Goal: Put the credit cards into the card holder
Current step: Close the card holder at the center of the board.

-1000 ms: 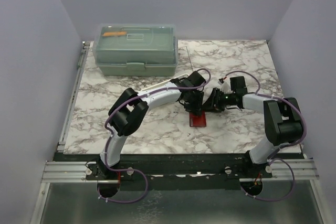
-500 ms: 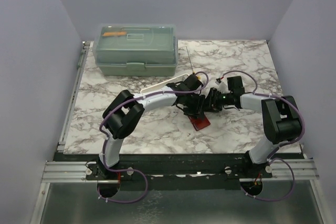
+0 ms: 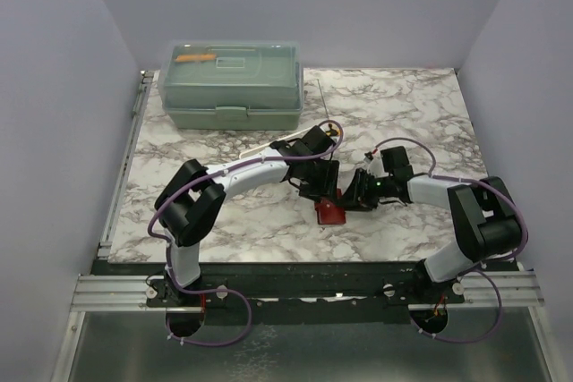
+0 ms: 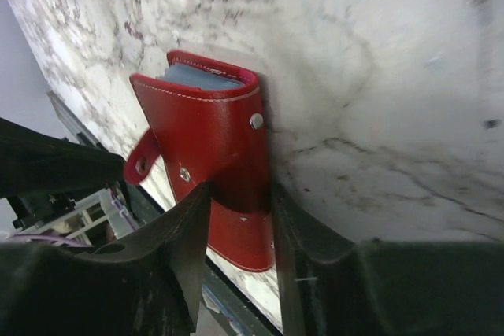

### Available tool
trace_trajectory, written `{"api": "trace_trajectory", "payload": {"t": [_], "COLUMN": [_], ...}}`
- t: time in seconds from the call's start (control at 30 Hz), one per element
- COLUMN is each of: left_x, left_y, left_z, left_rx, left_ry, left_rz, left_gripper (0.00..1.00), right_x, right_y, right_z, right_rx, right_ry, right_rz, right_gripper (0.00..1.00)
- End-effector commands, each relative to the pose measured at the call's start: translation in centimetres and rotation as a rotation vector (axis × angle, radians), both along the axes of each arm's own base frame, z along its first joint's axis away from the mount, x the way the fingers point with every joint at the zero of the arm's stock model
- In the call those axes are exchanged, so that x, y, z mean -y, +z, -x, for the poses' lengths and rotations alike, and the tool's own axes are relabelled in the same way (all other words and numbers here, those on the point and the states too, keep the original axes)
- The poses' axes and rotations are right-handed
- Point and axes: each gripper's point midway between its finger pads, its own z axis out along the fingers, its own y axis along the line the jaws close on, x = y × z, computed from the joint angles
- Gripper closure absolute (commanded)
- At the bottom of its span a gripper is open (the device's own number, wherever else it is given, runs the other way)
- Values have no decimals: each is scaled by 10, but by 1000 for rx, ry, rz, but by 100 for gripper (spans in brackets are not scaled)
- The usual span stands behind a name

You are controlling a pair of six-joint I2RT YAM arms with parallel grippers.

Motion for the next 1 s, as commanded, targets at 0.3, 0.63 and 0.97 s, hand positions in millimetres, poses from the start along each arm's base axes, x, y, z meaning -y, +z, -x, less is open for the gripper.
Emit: {"api": "trace_trajectory", "payload": {"t": [0.3,0.63,0.97], "left_x": [-42,-44,-39], "left_y": [-9,-10,3], "left_z": [-13,-15,-9], "left_rx": [91,105,99], "left_ry": [104,106,98], "left_rz": [-212,-243,-201], "left_gripper": [61,82,72], "right_x": [-19,-22,-25], "right_y": [3,-1,-2], "right_z": [1,3,4], "right_rx": [22,15,11], "right_ry": [-28,-10,1], "right_rz": [-16,-13,-10], "right_gripper": [68,70,71]}}
